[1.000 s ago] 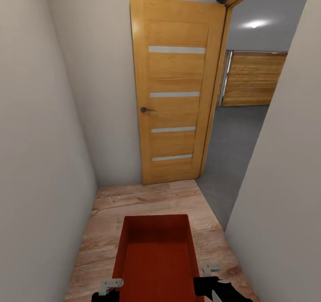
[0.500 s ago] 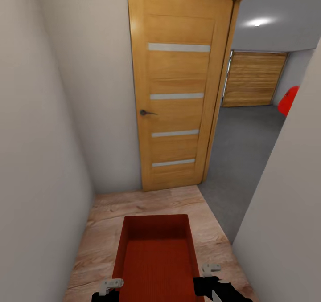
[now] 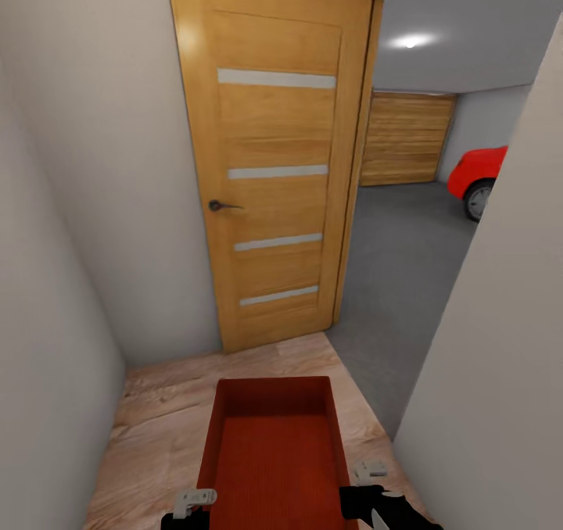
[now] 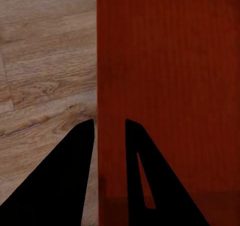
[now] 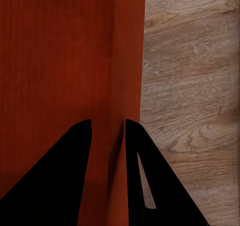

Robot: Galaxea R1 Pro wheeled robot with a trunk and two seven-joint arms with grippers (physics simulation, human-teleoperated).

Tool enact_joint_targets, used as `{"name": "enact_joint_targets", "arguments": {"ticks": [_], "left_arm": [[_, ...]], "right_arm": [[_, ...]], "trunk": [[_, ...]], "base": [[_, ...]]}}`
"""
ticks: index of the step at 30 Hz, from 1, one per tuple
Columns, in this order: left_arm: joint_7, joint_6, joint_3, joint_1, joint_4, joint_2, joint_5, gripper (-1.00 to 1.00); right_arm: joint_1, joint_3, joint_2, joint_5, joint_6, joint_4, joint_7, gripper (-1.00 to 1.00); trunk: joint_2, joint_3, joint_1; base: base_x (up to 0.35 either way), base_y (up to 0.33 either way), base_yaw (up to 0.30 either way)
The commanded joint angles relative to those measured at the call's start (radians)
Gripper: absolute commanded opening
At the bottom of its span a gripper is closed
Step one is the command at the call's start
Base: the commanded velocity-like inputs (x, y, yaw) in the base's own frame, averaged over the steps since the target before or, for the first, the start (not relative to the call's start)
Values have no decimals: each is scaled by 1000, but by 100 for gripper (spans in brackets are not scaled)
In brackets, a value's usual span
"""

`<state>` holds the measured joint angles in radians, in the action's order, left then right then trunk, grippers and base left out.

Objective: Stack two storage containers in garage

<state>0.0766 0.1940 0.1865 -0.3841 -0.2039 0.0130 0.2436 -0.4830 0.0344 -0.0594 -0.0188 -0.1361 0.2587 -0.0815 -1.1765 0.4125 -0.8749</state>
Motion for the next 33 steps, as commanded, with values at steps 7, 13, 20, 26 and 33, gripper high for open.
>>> {"name": "enact_joint_targets", "arguments": {"ticks": [7,13,20,26,33], "left_arm": [[-3,30,7,-1,-2,-16,9,-100],[-3,29,7,-1,-2,-16,9,-100],[-3,30,7,-1,-2,-16,9,-100],[-3,30,7,-1,-2,-16,9,-100],[-3,30,7,-1,-2,-16,9,-100]], "right_arm": [[0,15,1,-3,-6,-3,0,-100],[0,15,1,-3,-6,-3,0,-100],[0,15,1,-3,-6,-3,0,-100],[0,15,1,-3,-6,-4,0,-100],[0,15,1,-3,-6,-4,0,-100]], "trunk": [[-1,1,-1],[-1,1,-1],[-1,1,-1],[-1,1,-1],[-1,1,-1]], "base": [[330,108,-51],[304,130,-50],[287,160,-213],[280,175,-84],[277,189,-121]]}}
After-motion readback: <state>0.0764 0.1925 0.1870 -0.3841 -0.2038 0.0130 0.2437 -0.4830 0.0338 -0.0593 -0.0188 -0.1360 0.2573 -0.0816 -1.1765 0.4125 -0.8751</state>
